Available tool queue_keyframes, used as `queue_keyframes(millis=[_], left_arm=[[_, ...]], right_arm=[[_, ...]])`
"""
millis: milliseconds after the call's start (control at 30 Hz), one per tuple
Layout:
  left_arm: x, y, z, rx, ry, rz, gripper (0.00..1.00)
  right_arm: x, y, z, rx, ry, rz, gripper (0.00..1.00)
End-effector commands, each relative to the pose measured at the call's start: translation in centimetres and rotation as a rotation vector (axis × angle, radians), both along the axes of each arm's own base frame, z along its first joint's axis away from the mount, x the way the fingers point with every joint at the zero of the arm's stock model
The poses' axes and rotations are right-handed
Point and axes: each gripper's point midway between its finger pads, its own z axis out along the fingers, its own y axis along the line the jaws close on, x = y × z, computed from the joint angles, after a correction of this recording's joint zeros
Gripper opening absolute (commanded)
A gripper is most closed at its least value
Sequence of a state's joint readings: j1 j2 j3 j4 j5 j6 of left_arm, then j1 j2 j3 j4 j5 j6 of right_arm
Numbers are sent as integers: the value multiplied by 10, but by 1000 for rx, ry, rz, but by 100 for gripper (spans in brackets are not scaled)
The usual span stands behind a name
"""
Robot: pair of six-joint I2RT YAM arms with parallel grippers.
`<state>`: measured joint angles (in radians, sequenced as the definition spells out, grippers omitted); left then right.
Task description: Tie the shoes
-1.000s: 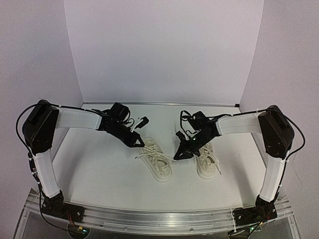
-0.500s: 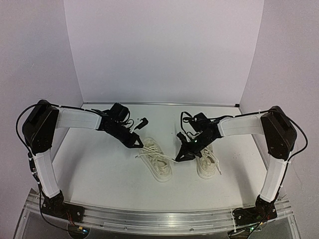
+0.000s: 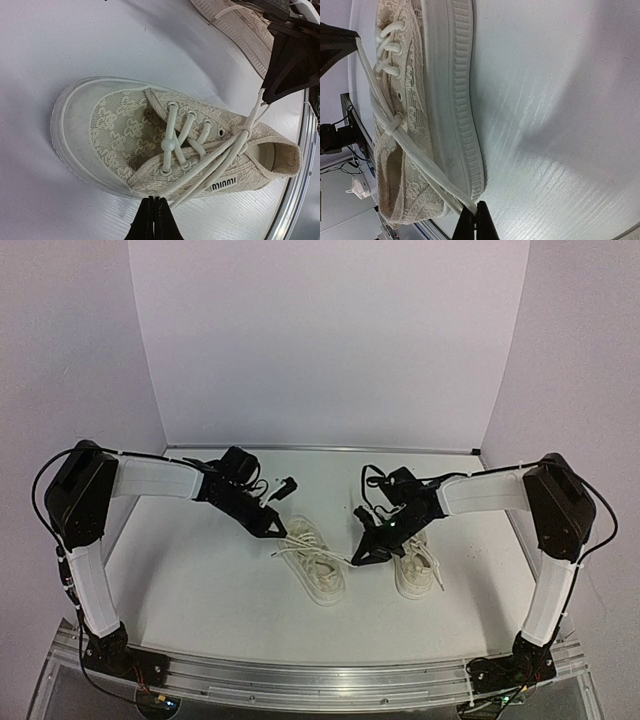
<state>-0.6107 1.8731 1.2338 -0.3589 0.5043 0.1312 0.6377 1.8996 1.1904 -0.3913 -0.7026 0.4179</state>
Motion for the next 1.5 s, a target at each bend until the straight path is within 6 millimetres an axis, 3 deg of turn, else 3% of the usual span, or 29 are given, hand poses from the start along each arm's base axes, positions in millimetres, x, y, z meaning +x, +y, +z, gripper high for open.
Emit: queue_keyframes(millis=[0, 100, 200, 300, 467, 867, 967, 1167, 1333, 1467], left_arm=[[25, 5, 33, -8, -32, 40, 6], [27, -5, 51, -51, -50, 52, 26], [27, -1, 60, -64, -72, 82, 40], [23, 4, 64, -65, -72, 106, 55], [20, 9, 72, -95, -53, 175, 69], [11, 21, 77, -102, -57, 229, 72], [10, 22, 77, -101, -56, 229, 72], [9, 23, 75, -97, -58, 228, 71], [8, 23, 74, -97, -59, 224, 71], [10, 22, 73, -100, -59, 221, 71]], right_arm=[[-11, 13, 36, 23, 13, 52, 2], [4, 32, 63, 90, -18, 57, 23], [16, 38, 78, 102, -79, 59, 44], [21, 44, 82, 107, -111, 92, 55], [33, 53, 63, 30, -148, 142, 56], [33, 76, -1, -92, -109, 197, 59], [30, 84, -7, -75, -86, 209, 52], [30, 90, -1, -42, -68, 186, 3], [29, 78, 17, -55, -85, 131, 0], [34, 49, 33, -66, -80, -5, 0]])
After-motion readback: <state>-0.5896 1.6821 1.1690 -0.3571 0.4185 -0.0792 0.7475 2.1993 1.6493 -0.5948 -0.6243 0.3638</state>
